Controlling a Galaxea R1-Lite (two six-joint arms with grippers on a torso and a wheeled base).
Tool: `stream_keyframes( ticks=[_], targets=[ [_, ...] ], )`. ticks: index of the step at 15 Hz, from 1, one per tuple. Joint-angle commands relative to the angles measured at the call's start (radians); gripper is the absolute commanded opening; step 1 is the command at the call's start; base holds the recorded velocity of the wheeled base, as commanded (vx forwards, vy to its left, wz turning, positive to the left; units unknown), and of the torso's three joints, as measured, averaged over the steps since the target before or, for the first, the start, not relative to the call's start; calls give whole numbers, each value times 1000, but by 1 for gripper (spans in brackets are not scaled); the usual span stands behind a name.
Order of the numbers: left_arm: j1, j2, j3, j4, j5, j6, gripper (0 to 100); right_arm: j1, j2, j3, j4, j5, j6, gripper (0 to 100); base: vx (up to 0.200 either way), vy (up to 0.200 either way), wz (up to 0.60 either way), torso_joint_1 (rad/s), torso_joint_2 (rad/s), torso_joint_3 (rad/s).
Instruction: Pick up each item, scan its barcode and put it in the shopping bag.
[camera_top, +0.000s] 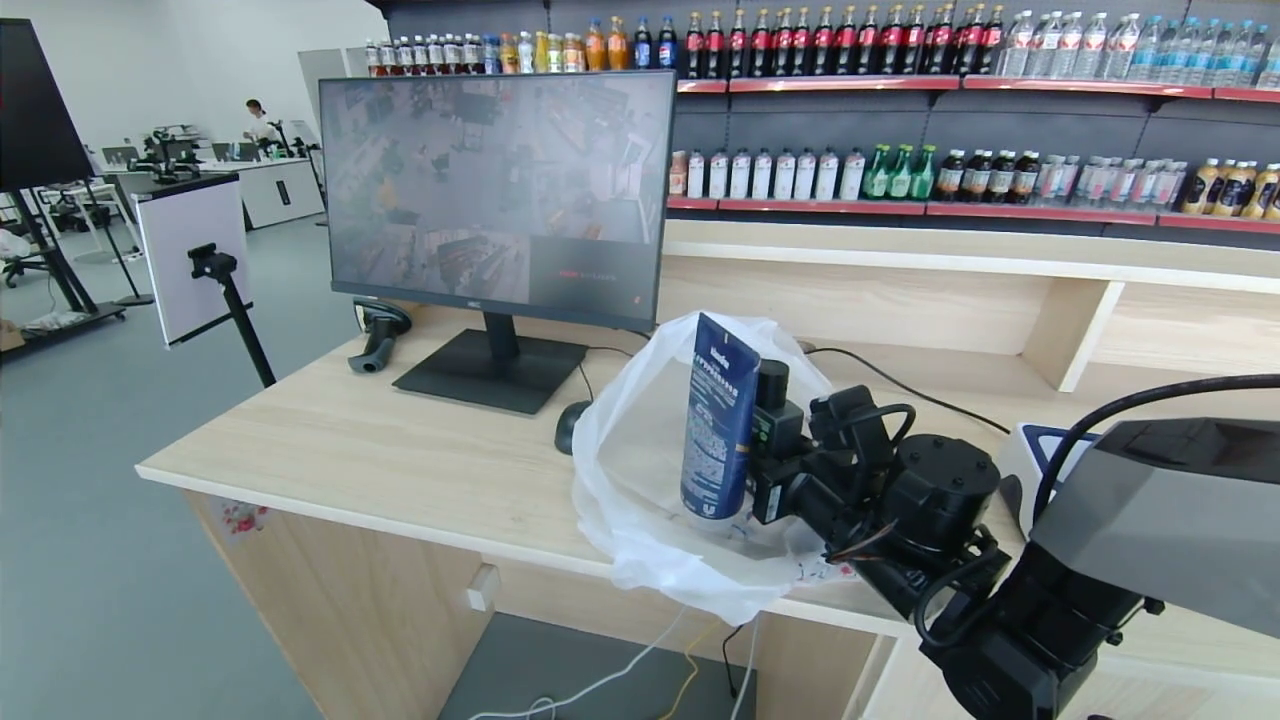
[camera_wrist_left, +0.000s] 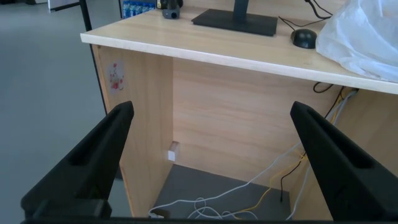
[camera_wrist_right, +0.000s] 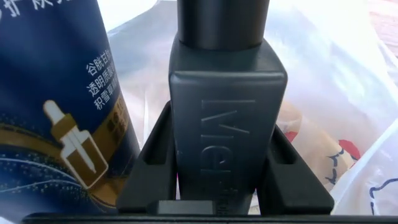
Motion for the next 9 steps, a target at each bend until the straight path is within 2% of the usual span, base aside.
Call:
stream_keyframes(
  ticks=[1, 9],
  targets=[
    [0, 0, 0, -1, 0, 0, 100, 1, 2, 11, -1, 1, 4, 0, 0, 0, 0, 0, 0, 0],
    [0, 0, 0, -4, 0, 3, 100, 2, 3, 47, -1, 1, 4, 0, 0, 0, 0, 0, 0, 0]
  ],
)
